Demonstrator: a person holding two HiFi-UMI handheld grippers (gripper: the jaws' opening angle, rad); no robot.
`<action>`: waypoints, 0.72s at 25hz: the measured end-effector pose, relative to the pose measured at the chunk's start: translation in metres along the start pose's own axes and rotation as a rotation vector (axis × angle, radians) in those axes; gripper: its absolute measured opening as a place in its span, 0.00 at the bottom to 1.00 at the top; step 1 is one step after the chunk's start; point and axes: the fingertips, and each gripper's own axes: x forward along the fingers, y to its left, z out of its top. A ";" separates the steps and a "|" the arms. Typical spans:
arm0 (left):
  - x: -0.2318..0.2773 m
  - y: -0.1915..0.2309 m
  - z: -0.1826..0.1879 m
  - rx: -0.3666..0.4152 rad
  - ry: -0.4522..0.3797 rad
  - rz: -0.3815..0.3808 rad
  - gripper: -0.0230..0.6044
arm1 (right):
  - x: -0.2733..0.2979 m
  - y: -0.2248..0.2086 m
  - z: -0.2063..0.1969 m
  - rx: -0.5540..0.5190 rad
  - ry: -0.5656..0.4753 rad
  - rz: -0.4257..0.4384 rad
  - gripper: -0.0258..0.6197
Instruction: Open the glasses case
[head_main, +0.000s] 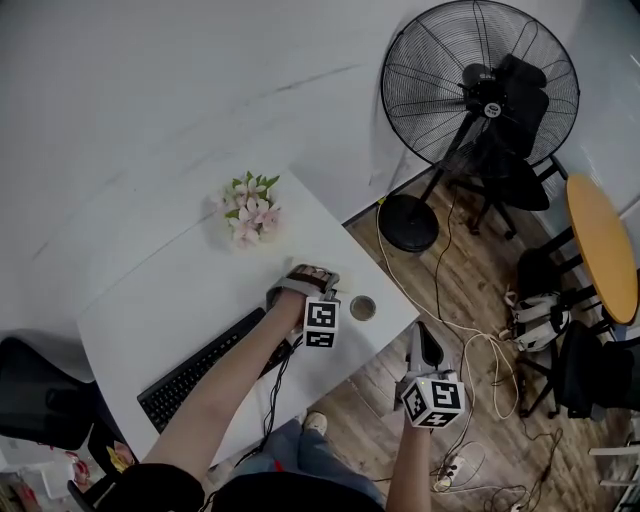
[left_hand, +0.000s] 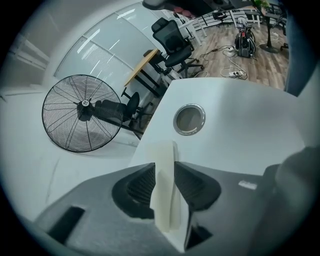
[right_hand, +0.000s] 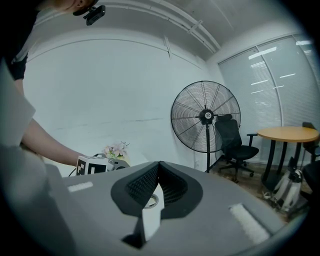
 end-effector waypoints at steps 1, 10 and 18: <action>0.000 -0.001 0.000 0.004 0.001 0.000 0.24 | 0.000 0.000 0.000 0.000 0.001 -0.002 0.06; -0.009 0.014 0.001 0.006 -0.013 0.079 0.07 | -0.001 0.002 -0.002 0.000 0.004 -0.002 0.06; -0.005 0.045 -0.001 -0.018 -0.015 0.133 0.06 | -0.001 0.003 -0.005 -0.002 0.014 -0.004 0.06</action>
